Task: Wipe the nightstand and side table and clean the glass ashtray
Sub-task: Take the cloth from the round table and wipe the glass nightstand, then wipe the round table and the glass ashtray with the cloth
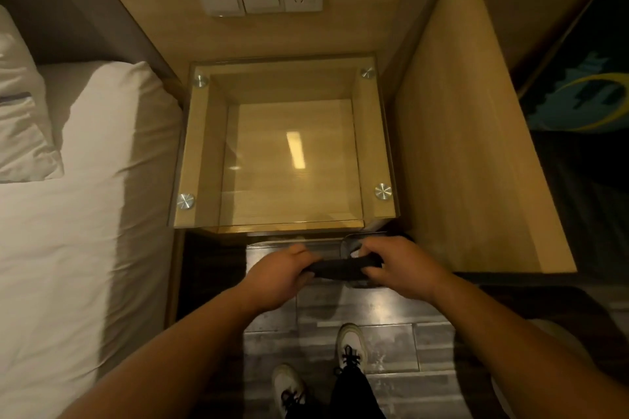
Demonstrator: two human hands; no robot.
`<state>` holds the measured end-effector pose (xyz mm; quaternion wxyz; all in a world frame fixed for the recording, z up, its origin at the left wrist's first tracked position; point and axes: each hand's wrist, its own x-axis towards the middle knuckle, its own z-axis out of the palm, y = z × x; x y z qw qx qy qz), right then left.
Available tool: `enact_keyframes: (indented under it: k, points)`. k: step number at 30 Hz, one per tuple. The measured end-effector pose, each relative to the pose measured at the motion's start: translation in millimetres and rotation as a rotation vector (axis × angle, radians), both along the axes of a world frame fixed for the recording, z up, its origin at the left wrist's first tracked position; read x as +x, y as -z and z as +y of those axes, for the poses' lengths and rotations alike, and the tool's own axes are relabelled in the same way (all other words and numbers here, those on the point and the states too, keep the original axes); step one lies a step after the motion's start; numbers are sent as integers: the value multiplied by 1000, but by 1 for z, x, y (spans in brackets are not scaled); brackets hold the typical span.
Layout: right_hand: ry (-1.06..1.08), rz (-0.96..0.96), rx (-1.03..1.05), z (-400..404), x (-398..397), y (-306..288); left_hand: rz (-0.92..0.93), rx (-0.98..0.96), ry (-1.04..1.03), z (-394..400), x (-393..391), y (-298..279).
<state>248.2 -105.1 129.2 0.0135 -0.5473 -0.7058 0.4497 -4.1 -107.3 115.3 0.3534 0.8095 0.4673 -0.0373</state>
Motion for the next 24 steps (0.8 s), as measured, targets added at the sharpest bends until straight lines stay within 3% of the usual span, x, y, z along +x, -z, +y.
enact_keyframes:
  k: [9, 17, 24]
  points:
    - [256, -113, 71, -73, 46, -44, 19, -45, 283, 8, 42, -66]
    - [647, -197, 115, -243, 93, -94, -56, 113, 690, -64, 140, -110]
    - [1024, -270, 67, -424, 174, -118, -167, 128, 1021, -183, 291, -125]
